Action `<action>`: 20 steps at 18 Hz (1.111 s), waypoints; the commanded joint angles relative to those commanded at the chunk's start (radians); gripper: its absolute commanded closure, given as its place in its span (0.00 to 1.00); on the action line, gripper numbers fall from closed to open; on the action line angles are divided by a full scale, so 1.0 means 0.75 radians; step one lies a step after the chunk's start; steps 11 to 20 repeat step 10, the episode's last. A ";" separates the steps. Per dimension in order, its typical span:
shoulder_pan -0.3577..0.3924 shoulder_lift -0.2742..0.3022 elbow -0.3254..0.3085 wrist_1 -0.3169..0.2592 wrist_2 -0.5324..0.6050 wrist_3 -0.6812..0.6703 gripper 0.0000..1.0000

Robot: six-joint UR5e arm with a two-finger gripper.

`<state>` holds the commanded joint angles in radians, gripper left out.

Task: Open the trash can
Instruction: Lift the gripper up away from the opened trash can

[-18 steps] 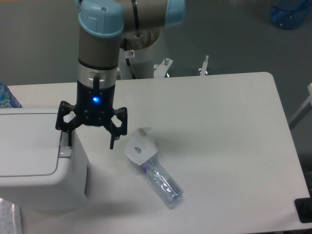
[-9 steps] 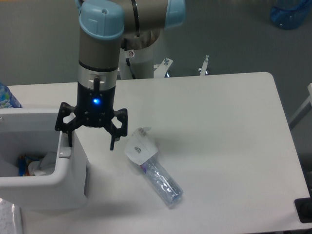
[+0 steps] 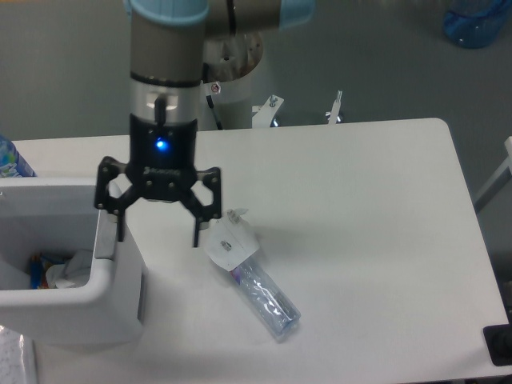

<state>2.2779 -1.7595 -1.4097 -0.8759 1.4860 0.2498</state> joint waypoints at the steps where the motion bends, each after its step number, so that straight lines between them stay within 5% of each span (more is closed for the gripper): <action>1: 0.000 0.000 0.004 -0.008 0.043 0.045 0.00; 10: 0.110 0.006 -0.010 -0.088 0.183 0.305 0.00; 20: 0.110 0.006 -0.010 -0.088 0.183 0.305 0.00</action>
